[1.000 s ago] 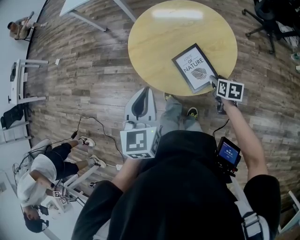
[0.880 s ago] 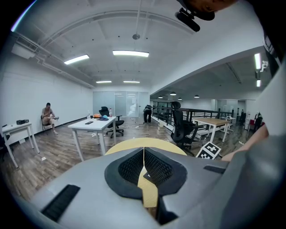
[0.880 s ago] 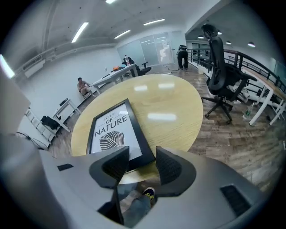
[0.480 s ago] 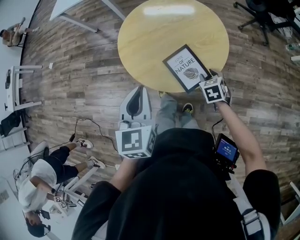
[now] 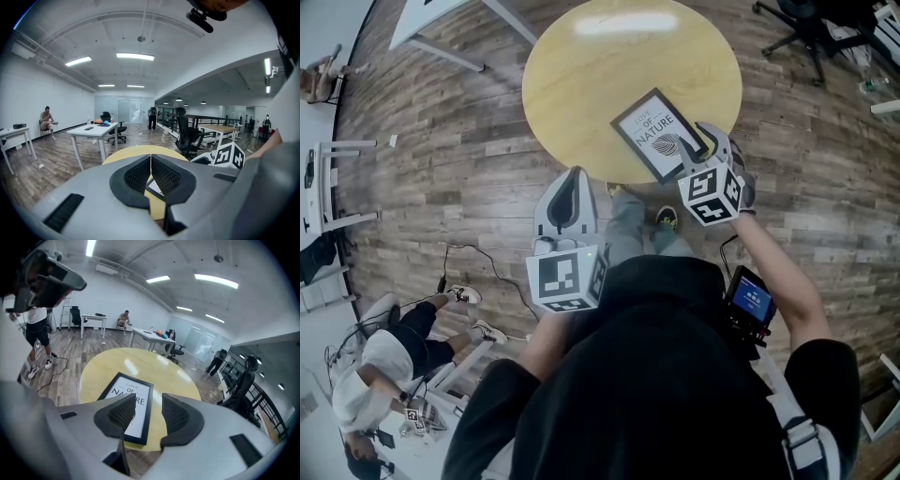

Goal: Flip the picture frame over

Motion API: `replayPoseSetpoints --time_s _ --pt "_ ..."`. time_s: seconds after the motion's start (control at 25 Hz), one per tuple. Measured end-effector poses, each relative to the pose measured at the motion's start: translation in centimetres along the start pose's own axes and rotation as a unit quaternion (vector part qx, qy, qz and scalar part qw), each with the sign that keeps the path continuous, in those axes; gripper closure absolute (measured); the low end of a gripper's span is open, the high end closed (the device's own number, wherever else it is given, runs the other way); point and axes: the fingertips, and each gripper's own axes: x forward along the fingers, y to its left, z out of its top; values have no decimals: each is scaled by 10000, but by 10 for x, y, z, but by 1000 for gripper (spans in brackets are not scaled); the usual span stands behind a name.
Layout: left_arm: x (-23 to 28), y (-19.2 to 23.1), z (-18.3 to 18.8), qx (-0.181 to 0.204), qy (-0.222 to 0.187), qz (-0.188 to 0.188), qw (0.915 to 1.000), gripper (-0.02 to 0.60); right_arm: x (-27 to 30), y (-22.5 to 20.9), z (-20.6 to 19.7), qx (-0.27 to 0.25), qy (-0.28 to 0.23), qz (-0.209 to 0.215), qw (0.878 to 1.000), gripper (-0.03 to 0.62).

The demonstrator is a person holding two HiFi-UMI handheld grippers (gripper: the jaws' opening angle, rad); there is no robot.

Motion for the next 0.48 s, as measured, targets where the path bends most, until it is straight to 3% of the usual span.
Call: replayPoseSetpoints --time_s 0.24,0.48 --pt "5 -16 14 62 -197 -152 9997 558 -43 -11 49 -125 -762 -153 9969 426" --pt "-2 -34 32 177 -388 -265 9987 558 -97 -31 84 -75 -1376 -322 9899 539"
